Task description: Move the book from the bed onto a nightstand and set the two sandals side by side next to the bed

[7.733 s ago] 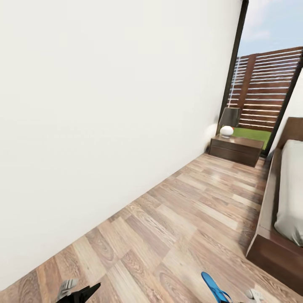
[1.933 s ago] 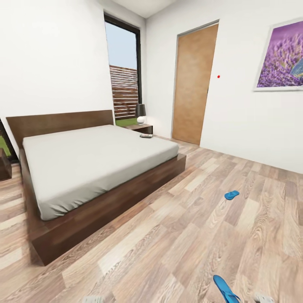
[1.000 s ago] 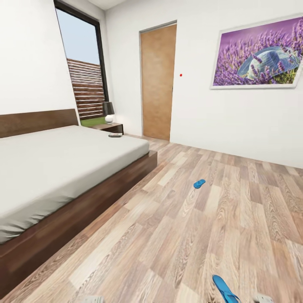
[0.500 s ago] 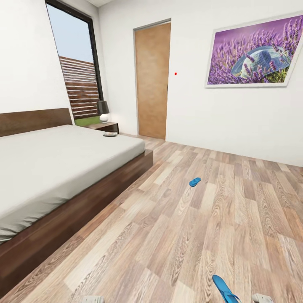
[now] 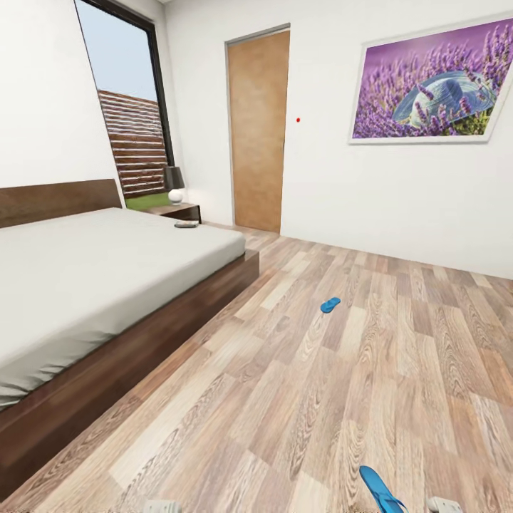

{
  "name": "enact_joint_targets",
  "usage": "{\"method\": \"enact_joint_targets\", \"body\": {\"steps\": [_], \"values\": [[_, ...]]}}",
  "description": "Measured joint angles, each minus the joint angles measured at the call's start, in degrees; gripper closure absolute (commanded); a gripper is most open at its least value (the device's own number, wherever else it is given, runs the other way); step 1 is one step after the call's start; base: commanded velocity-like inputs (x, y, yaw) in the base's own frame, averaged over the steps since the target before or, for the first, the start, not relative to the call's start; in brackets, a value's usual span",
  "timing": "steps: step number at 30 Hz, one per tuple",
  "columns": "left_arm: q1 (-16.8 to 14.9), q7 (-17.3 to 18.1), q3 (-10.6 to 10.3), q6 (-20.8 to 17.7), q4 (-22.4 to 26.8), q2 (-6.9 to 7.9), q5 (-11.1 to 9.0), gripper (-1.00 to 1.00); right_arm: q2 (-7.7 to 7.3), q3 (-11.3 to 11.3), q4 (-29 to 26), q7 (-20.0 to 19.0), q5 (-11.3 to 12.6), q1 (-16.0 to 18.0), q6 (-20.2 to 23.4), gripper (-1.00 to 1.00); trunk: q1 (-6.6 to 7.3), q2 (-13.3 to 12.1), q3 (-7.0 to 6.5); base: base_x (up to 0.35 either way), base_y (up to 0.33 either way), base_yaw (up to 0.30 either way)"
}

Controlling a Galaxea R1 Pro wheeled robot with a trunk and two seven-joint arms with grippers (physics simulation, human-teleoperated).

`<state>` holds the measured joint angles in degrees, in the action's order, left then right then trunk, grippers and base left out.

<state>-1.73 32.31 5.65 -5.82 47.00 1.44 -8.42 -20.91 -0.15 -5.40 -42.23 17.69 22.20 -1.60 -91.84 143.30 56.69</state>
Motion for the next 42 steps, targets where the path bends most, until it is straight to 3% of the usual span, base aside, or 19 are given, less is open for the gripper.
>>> {"method": "enact_joint_targets", "body": {"steps": [20, 42], "values": [[0.0, 0.0, 0.0, 0.0, 0.0, -0.03, 0.0, -1.0, 0.0, 0.0, 0.0, 0.0, 0.0, 0.0, 0.0, 1.0, 0.0, 0.0, 1.74, 0.0, 0.0, -0.072], [0.0, 0.0, 0.0, 0.0, 0.0, -0.03, 0.0, -1.0, 0.0, 0.0, 0.1, 0.0, 0.0, 0.0, 0.0, 1.0, 0.0, 0.0, 2.17, 0.0, 0.0, -0.006]]}}
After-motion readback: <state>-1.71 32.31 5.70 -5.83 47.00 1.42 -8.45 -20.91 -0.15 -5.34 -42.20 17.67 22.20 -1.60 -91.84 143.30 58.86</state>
